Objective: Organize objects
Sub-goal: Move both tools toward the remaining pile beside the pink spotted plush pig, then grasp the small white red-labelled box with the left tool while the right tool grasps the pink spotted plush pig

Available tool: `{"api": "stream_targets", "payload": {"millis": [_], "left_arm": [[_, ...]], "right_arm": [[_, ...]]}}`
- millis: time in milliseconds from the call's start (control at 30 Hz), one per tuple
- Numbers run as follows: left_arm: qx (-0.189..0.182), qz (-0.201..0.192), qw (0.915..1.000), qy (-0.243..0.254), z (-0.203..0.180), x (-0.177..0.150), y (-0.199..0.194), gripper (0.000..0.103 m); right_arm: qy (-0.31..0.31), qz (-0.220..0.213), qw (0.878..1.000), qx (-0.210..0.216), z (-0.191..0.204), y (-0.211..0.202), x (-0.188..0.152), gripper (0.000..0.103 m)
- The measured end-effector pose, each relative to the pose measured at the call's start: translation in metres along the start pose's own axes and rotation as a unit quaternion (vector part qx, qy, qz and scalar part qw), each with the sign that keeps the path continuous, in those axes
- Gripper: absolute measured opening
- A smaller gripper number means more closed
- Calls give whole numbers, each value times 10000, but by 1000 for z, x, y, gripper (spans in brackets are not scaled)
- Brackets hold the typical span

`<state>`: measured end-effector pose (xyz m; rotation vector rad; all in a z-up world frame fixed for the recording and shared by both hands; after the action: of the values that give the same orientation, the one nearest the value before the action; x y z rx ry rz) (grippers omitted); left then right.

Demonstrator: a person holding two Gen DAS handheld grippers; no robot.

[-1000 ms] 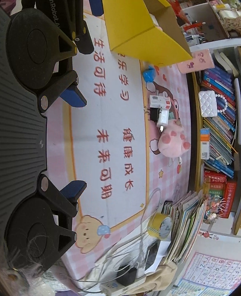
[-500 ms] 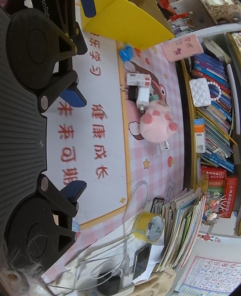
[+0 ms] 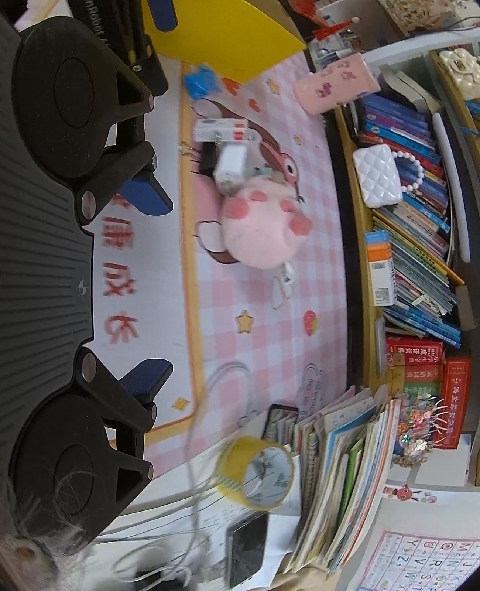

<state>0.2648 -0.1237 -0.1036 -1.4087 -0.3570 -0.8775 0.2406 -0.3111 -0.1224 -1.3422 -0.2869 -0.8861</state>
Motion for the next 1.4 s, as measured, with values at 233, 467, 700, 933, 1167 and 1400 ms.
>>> {"api": "stream_targets", "payload": {"millis": [233,467,700,933,1167,1400], "left_arm": [[-131,33,9989,-439,10,22,37,69],[-238,134,9978,-596,11,29,76,52],[-460,160,9955,-812,14,30,98,39],[-737,186,9888,-1284,24,26,103,20],[-605,73,9897,-1294,36,26,85,13],[-637,-76,9877,-1427,42,23,59,13]], "right_arm": [[51,-50,9997,248,7,24,29,84],[135,8,9986,508,16,46,50,84],[157,175,9963,831,30,67,59,85],[163,342,9938,1046,46,92,63,85],[172,634,9919,1084,54,118,60,79],[311,514,9919,1118,51,107,60,59]]}}
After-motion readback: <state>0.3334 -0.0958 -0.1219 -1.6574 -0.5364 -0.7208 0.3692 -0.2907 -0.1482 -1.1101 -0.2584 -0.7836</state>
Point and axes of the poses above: each gripper's, at about its wrist camera, not at the fingertips, and y roughly the way its jaws point, z to its left, x to its top, the point moved 9 cm from there along y, roughly the way its jaws point, and after that the axes turned 14 degrees about y, right-handed, at the moved point
